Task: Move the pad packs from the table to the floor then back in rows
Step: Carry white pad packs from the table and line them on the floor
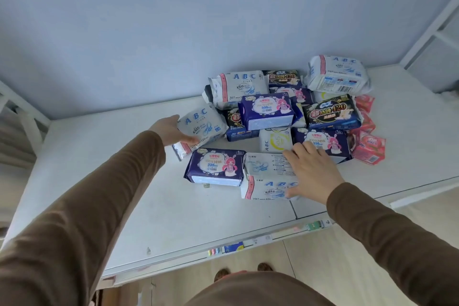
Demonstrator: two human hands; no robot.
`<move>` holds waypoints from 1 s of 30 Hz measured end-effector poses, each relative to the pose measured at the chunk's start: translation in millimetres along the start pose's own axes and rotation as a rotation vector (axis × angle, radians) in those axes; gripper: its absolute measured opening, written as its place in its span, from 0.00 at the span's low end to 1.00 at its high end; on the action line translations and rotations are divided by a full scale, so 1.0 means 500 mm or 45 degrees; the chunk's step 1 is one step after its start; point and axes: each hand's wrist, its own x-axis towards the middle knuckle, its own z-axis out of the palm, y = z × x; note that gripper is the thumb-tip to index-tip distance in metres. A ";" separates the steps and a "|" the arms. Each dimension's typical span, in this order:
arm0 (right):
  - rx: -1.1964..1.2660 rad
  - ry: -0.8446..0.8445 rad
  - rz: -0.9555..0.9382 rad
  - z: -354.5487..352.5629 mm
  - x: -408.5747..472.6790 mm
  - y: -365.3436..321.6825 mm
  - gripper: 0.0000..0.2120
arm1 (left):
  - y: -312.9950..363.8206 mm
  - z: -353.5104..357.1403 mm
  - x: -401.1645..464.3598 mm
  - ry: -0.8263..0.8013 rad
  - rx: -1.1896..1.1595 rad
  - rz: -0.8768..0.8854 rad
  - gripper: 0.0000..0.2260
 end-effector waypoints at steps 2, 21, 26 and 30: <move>0.128 -0.013 0.033 0.012 -0.008 -0.004 0.49 | 0.009 0.000 -0.015 0.110 0.192 0.087 0.33; 1.204 -0.039 0.155 0.065 -0.076 0.024 0.40 | -0.035 0.008 -0.061 0.228 -0.615 -0.014 0.35; 1.246 0.063 0.125 0.046 -0.115 0.034 0.39 | -0.057 0.008 -0.149 0.664 -0.292 0.090 0.38; 1.189 0.091 0.026 0.036 -0.156 0.035 0.40 | -0.072 0.014 -0.266 0.804 -0.256 0.198 0.36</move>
